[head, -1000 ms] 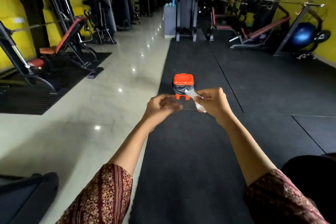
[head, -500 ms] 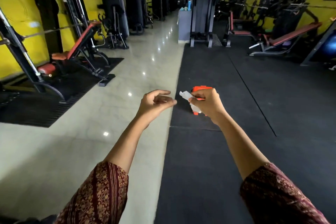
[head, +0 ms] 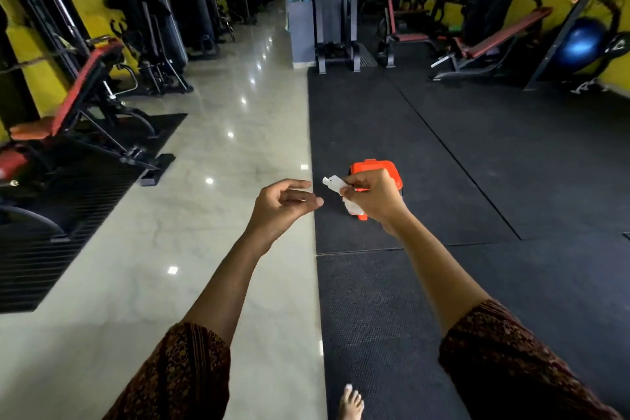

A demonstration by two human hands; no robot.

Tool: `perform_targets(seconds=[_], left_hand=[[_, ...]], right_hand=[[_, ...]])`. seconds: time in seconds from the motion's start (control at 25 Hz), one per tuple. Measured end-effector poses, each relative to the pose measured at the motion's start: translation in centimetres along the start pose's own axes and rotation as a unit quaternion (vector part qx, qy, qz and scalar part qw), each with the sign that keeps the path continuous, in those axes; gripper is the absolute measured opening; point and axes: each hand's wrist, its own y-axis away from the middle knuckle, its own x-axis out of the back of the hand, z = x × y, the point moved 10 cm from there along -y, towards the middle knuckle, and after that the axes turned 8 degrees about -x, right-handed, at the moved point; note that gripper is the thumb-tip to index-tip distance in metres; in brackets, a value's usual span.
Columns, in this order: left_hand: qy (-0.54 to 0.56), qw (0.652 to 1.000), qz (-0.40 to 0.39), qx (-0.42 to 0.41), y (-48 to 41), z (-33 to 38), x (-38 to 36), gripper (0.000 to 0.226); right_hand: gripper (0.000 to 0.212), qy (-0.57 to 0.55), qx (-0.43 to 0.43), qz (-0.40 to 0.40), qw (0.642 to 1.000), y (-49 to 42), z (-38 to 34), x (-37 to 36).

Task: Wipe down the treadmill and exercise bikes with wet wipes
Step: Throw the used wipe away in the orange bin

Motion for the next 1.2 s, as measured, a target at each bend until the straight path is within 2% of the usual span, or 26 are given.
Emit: perform_targets(seconds=[0.24,0.44,0.68,0.96,1.2], left_hand=[[0.004,1.0,-0.007,-0.002,-13.4,-2.8,0.5,0.026],[0.028,0.999,0.004,-0.031,-25.1,-3.0,-1.2,0.026],[0.037,0.999,-0.027,-0.002,-35.7,-7.4,-5.0,0.027],[0.051,0.994,-0.099,-0.013,-52.2,-11.4,-12.2,0.031],[0.059,0.985,-0.161,0.017,-63.6,-14.4,-18.3,0.032]], right_hand=[[0.011,0.035,0.0,-0.006,0.999,-12.5,0.1,-2.0],[0.012,0.032,-0.008,0.02,0.999,-23.4,-0.1,0.4],[0.017,0.034,-0.046,0.028,0.998,-33.5,4.5,2.5],[0.013,0.048,-0.08,0.087,0.992,-48.4,9.4,7.0],[0.018,0.033,-0.128,0.117,0.984,-58.0,12.8,10.7]])
